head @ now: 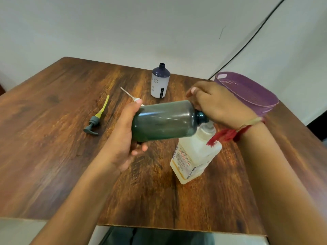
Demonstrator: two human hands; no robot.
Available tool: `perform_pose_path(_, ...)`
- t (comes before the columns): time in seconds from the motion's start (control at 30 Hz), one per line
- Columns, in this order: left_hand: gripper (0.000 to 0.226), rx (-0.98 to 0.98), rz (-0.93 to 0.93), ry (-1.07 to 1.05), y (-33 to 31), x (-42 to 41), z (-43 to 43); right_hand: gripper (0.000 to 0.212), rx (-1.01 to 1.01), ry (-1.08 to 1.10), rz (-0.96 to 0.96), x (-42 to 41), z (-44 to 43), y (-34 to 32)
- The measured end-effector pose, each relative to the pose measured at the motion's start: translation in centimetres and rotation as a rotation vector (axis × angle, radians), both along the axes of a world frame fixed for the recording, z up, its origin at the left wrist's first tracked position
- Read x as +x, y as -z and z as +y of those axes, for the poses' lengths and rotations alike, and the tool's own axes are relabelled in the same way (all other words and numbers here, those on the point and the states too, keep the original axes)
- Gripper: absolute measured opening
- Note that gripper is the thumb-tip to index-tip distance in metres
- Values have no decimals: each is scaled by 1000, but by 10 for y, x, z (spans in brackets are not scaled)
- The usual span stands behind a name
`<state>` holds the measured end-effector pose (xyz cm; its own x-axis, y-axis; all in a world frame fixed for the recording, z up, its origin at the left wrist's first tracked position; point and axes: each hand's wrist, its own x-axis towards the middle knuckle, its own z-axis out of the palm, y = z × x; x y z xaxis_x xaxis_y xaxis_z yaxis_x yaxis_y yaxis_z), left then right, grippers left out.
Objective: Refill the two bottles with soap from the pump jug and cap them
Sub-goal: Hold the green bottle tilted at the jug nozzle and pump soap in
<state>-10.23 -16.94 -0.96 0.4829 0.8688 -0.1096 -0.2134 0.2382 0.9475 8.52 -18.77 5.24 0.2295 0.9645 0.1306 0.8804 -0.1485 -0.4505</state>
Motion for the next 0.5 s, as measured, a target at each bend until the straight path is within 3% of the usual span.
perform_pose_path(0.13, 38, 18, 12, 34, 4, -3, 9, 30, 23, 13, 274, -4, -1, 10)
perform_pose_path(0.23, 53, 23, -74, 142, 6, -10, 15, 33, 37, 8, 389, -4, -4, 15)
perform_pose_path(0.37, 67, 0, -216, 288, 6, -18, 15, 35, -53, -65, 403, -5, -2, 3)
perform_pose_path(0.5, 49, 3, -326, 317, 7, -21, 11, 27, -204, -150, 257, -3, 6, -13)
